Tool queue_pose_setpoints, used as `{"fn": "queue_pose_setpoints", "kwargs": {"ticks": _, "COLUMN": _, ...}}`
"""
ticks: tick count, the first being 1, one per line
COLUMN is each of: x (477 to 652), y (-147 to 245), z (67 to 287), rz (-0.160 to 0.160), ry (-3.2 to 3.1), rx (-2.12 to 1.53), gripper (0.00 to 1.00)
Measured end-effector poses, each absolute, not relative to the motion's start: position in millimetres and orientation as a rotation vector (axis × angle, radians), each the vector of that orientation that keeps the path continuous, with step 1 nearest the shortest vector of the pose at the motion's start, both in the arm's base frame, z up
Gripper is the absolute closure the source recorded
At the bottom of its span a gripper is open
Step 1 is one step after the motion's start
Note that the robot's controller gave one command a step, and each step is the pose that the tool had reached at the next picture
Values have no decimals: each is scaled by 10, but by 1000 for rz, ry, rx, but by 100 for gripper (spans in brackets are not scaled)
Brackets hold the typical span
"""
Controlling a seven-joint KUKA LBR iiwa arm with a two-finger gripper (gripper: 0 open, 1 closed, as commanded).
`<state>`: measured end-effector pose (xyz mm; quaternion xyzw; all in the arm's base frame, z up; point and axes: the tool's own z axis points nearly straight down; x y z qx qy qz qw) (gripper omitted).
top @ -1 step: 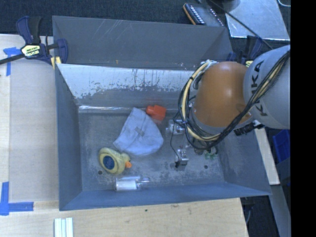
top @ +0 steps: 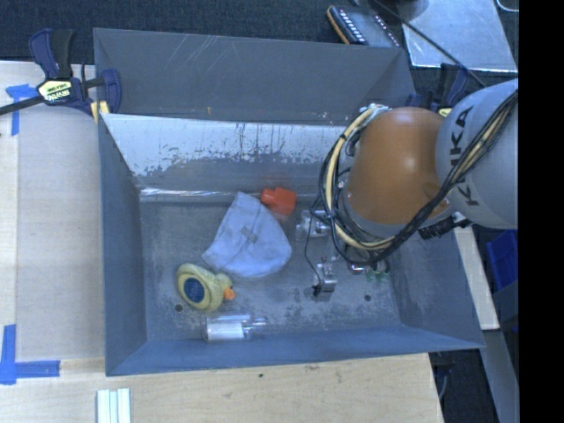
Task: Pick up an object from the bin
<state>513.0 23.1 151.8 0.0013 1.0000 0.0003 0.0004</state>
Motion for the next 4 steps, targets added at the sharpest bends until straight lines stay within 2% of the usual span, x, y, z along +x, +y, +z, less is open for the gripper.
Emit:
{"fn": "queue_pose_setpoints", "kwargs": {"ticks": 1, "x": 5403, "y": 1032, "z": 704, "rz": 3, "ry": 3142, "rx": -71, "gripper": 100}}
{"fn": "queue_pose_setpoints", "kwargs": {"ticks": 2, "x": 5403, "y": 1032, "z": 704, "rz": 4, "ry": 3142, "rx": -71, "gripper": 100}}
{"fn": "queue_pose_setpoints", "kwargs": {"ticks": 3, "x": 5479, "y": 1049, "z": 1710, "rz": 4, "ry": 3143, "rx": -63, "gripper": 100}}
{"fn": "queue_pose_setpoints", "kwargs": {"ticks": 4, "x": 5392, "y": 1055, "z": 1442, "rz": 3, "ry": 3143, "rx": -115, "gripper": 100}}
